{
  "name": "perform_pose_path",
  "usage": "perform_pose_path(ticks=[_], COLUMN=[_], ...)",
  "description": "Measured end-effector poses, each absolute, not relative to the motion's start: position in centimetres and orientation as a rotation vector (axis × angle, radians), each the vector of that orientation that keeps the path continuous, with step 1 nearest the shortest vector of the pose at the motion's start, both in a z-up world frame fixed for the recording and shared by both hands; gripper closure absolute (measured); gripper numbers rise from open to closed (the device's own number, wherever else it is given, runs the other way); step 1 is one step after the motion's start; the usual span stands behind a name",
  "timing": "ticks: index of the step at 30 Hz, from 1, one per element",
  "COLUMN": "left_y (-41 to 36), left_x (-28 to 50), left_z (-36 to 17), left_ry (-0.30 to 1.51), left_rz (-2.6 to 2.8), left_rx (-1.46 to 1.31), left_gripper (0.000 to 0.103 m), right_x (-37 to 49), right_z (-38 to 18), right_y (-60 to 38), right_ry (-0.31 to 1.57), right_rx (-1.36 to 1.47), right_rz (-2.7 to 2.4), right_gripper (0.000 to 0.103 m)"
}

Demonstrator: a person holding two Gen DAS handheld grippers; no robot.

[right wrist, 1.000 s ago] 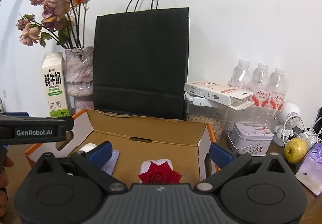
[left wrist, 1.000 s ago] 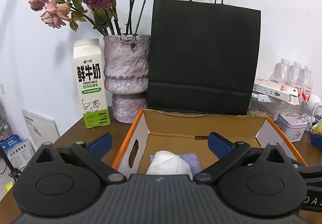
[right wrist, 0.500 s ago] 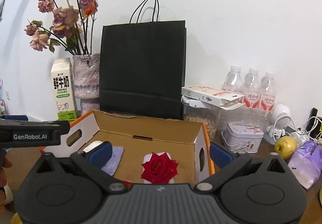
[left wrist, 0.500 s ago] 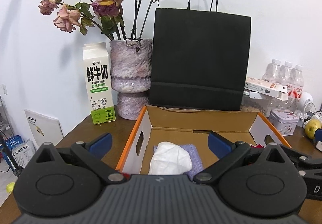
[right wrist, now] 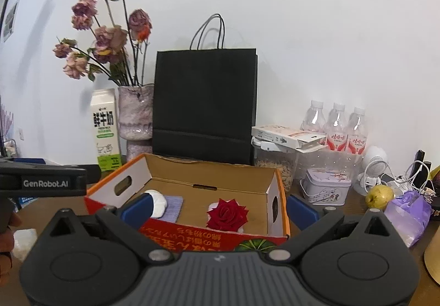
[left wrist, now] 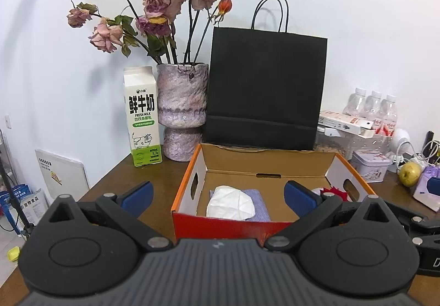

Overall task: Organize objects
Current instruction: 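Withdraw both open tools from the box back over the table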

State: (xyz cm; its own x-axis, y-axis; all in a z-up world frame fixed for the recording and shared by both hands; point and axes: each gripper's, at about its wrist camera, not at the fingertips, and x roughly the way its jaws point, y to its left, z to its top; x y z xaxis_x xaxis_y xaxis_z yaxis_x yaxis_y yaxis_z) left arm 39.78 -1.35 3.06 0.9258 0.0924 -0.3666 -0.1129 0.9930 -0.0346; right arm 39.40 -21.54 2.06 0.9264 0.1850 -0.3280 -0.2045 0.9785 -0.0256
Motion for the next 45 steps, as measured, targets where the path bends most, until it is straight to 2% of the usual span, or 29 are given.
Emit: perform_pose_path(ticks=[21,45], left_y=[-0.6,-2.2], left_x=[29.7,18.8], left_z=[2.9,0.1], left_ry=[0.389,0.454], left_rz=[0.079,0.026], left_rx=[-0.029,-0.030], left_gripper=[0.000,0.000], right_x=[29.3,17.8], right_z=[1.2,-2.1], right_y=[-21.7,-23.8], right_ry=[0.351,0.412], right_rx=[-0.069,-0.088], right_rz=[0.223,0.249], right_gripper=[0.000,0.000])
